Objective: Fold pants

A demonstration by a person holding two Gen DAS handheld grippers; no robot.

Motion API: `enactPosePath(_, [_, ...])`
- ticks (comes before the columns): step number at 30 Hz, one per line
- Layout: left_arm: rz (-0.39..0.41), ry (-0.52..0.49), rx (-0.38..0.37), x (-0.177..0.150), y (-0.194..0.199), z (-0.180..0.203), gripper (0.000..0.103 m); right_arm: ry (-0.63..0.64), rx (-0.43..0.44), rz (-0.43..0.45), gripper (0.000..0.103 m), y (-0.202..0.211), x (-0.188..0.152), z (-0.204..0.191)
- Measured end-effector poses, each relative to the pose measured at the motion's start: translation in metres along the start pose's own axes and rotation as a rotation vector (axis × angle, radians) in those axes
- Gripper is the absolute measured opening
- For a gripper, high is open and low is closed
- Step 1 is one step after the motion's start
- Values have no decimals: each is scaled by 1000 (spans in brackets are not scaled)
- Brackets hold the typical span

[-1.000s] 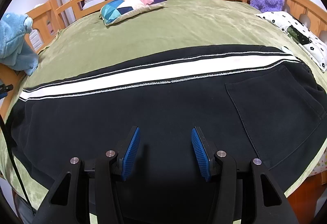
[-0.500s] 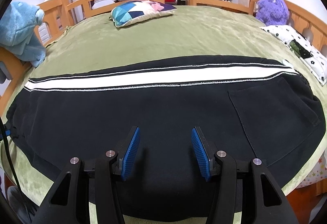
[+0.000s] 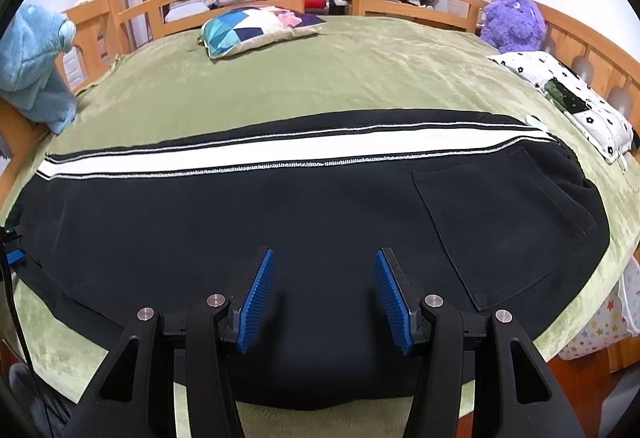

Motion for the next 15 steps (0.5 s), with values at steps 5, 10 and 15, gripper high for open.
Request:
enactPosePath(5, [67,-79,-50,16,33,9,8,-9,-5,24,52,10,0,3])
enactPosePath(10, [73,-114,-53,6,64,0,8,-35,-11,52,52,19,0,17])
enactPosePath(15, [58,-79,-18,-3,58,-11,9,-87,0,78,52,31,-3,42])
Point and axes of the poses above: each gripper's, at about its wrist camera, not at the fingertips, and y roughly against the way its jaws point, z to its right, x to its top, the point moved 6 cm from there along -y, roughly the way its jaws point, and after that the axes turned 10 degrees about z, right-handed, at the moved point
